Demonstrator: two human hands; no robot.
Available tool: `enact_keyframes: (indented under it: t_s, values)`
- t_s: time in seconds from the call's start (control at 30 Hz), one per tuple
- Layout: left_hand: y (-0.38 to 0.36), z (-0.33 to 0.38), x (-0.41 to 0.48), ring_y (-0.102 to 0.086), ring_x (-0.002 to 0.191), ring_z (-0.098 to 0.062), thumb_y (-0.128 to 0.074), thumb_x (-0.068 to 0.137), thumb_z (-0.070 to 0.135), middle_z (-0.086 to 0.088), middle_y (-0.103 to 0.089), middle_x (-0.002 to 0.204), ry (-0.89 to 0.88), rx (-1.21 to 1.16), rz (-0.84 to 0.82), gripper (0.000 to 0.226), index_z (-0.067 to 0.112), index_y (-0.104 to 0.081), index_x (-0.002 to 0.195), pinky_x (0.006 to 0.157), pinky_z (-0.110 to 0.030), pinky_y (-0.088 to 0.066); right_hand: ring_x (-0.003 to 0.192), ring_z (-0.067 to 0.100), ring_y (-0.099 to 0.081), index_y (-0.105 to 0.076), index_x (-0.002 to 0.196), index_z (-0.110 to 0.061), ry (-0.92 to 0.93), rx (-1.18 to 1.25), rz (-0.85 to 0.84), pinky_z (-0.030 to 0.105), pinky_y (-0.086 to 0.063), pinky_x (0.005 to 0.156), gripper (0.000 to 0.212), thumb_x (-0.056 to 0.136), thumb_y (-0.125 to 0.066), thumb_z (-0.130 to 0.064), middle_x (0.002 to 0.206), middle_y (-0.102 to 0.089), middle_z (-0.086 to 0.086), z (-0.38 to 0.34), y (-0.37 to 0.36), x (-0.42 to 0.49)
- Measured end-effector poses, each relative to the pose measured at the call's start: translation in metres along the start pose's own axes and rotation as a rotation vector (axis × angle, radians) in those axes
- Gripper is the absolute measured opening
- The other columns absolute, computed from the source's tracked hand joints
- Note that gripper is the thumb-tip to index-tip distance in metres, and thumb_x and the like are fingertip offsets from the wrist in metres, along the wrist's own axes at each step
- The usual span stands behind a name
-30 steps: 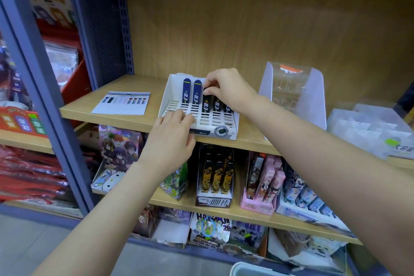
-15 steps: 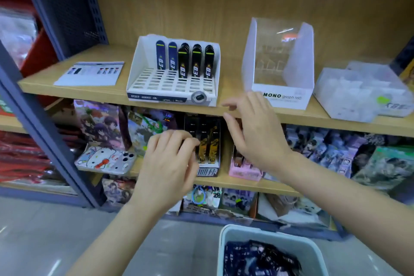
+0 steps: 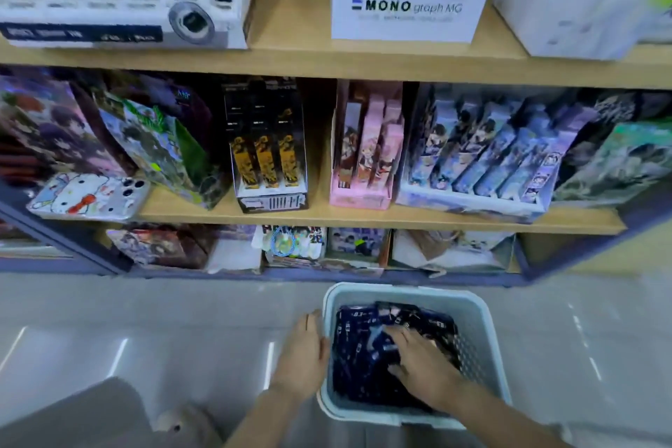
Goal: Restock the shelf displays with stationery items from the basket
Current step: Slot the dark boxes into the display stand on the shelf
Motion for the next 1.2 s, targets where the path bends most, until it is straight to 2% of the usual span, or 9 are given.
enact_keyframes:
  t_s: [0.1, 0.23, 0.47, 0.6, 0.7, 0.83, 0.93, 1.03, 1.2]
  values:
    - [-0.022, -0.006, -0.003, -0.037, 0.131, -0.023, -0.046, 0.097, 0.012, -0.008, -0.036, 0.142, 0.125, -0.149, -0.072, 0.057, 0.009, -0.019, 0.147, 0.109, -0.025, -0.026, 0.145, 0.017, -0.014, -0.009, 0.151, -0.024, -0.054, 0.022, -0.024, 0.027, -0.012, 0.116, 0.07, 0.096, -0.053, -0.026, 0.157, -0.014, -0.003, 0.016, -0.022, 0.013]
    - [-0.03, -0.006, -0.004, -0.047, 0.116, -0.016, -0.046, 0.097, 0.008, -0.006, -0.042, 0.138, 0.214, -0.258, -0.057, 0.055, 0.013, -0.022, 0.145, 0.099, -0.022, -0.034, 0.146, 0.02, -0.008, -0.005, 0.152, -0.029, -0.121, -0.09, -0.038, 0.037, -0.015, 0.117, 0.076, 0.095, -0.055, -0.03, 0.159, -0.007, -0.007, 0.036, -0.036, 0.031]
    - [-0.032, -0.007, -0.002, -0.055, 0.107, -0.017, -0.047, 0.097, 0.008, -0.006, -0.05, 0.134, 0.28, -0.265, -0.022, 0.052, 0.016, -0.025, 0.143, 0.087, -0.021, -0.04, 0.136, 0.024, -0.026, -0.03, 0.146, -0.025, -0.046, -0.266, 0.027, 0.034, -0.024, 0.111, 0.056, 0.095, -0.053, -0.028, 0.15, -0.03, -0.002, 0.046, -0.024, 0.045]
    - [-0.031, -0.005, -0.001, -0.056, 0.111, -0.023, -0.049, 0.094, 0.005, -0.007, -0.046, 0.133, 0.284, -0.224, 0.013, 0.05, 0.011, -0.03, 0.14, 0.093, -0.029, -0.045, 0.139, 0.024, -0.022, -0.032, 0.146, -0.021, 0.05, -0.29, -0.009, 0.035, -0.036, 0.106, 0.048, 0.099, -0.044, -0.018, 0.148, -0.035, 0.0, 0.046, -0.018, 0.041]
    - [-0.024, 0.007, 0.0, -0.046, 0.115, -0.023, -0.05, 0.089, -0.002, -0.008, -0.043, 0.127, 0.163, -0.07, 0.188, 0.047, 0.005, -0.04, 0.135, 0.1, -0.028, -0.035, 0.13, 0.022, -0.031, -0.039, 0.142, -0.02, 0.107, -0.24, 0.026, 0.033, -0.04, 0.098, 0.044, 0.099, -0.044, -0.015, 0.139, -0.045, -0.001, 0.045, -0.011, 0.045]
    - [-0.021, 0.034, 0.004, -0.04, 0.108, -0.004, -0.058, 0.088, 0.002, 0.004, -0.044, 0.116, -0.013, -0.184, 0.286, 0.039, 0.009, -0.048, 0.125, 0.098, -0.011, -0.031, 0.108, 0.019, -0.045, -0.06, 0.121, -0.012, 0.129, 0.094, 0.196, 0.03, -0.041, 0.089, 0.03, 0.093, -0.059, -0.022, 0.113, -0.06, -0.001, 0.036, 0.002, 0.046]
    - [-0.032, 0.048, 0.015, -0.045, 0.112, 0.001, -0.063, 0.09, 0.013, 0.01, -0.047, 0.121, 0.015, -0.523, 0.041, 0.044, 0.019, -0.042, 0.128, 0.097, -0.003, -0.03, 0.084, 0.006, -0.055, -0.069, 0.096, -0.008, 0.09, 0.558, 0.238, 0.014, -0.04, 0.074, 0.014, 0.085, -0.069, -0.018, 0.085, -0.062, -0.007, 0.019, 0.017, 0.037]
    - [-0.039, 0.054, 0.021, -0.057, 0.113, -0.01, -0.06, 0.091, 0.029, 0.003, -0.06, 0.121, 0.151, -0.811, -0.299, 0.038, 0.023, -0.046, 0.126, 0.101, -0.02, -0.041, 0.069, -0.005, -0.059, -0.07, 0.095, -0.013, 0.021, 0.955, 0.175, 0.01, -0.044, 0.065, 0.009, 0.087, -0.067, -0.012, 0.083, -0.068, -0.005, 0.01, 0.026, 0.03]
    - [-0.038, 0.056, 0.02, -0.056, 0.113, -0.005, -0.042, 0.1, 0.032, 0.007, -0.059, 0.125, 0.141, -0.767, -0.486, 0.031, 0.032, -0.042, 0.131, 0.099, -0.018, -0.041, 0.073, 0.005, -0.063, -0.067, 0.103, -0.002, -0.178, 1.243, 0.075, 0.014, -0.049, 0.064, 0.022, 0.089, -0.064, -0.019, 0.09, -0.068, 0.005, 0.02, 0.018, 0.028]
Point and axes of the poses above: each hand's wrist, its own x-axis towards the middle knuckle, its own y-axis out of the back of the hand, z = x × y, the point moved 4 cm from there along x, towards the middle knuckle
